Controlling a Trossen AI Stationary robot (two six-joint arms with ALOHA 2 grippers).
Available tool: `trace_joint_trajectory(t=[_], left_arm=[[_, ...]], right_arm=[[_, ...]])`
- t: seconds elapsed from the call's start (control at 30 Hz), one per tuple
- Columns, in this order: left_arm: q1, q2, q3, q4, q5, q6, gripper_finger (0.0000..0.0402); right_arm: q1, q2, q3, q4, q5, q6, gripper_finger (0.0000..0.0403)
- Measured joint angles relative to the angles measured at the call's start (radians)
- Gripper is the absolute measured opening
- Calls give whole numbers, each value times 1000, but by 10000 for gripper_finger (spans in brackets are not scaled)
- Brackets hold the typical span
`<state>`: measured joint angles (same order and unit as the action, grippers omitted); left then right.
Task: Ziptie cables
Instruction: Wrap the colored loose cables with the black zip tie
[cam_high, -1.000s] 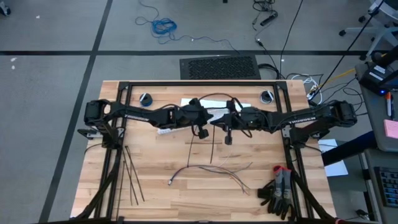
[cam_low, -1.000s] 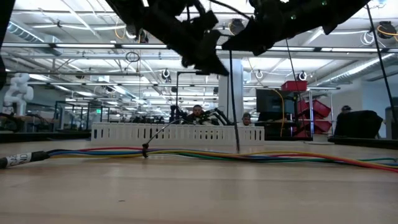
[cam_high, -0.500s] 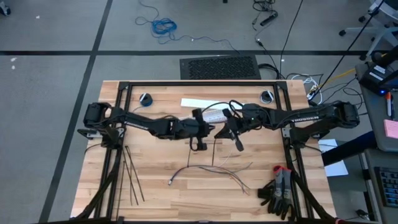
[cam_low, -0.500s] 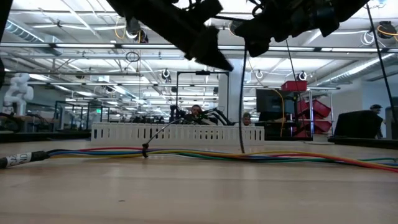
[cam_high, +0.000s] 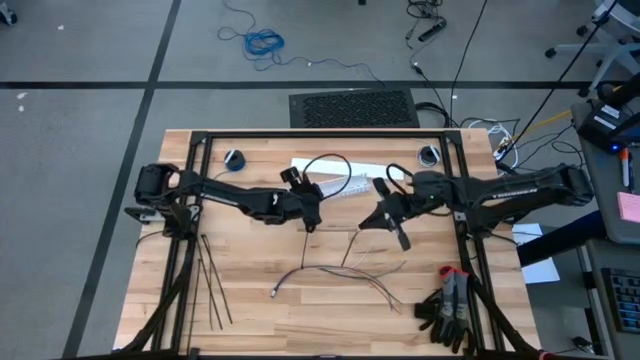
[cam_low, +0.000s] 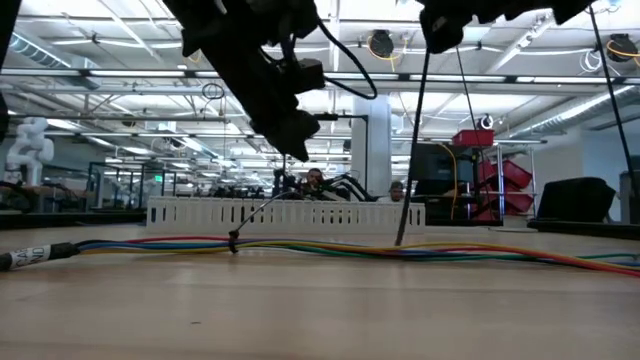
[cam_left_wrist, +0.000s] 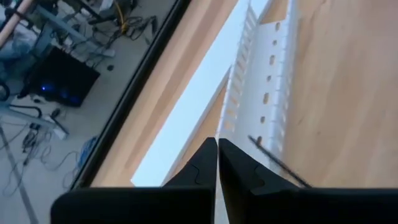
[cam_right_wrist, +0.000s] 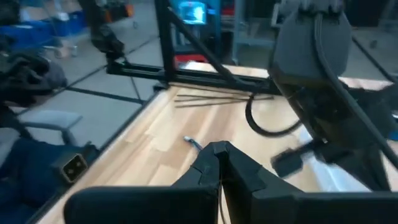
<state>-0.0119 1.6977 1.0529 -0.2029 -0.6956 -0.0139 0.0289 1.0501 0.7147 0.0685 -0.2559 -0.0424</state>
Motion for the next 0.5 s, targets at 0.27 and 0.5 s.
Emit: trace_joint_trajectory(t=[0.27, 0.5], left_arm=[[10, -346, -211, -41, -43, -116, 15], [-21, -578, -554, 565, 330, -132, 15]], right_arm=[[33, 3, 0, -56, 407, 35, 0], [34, 68, -13, 110, 349, -1, 0]])
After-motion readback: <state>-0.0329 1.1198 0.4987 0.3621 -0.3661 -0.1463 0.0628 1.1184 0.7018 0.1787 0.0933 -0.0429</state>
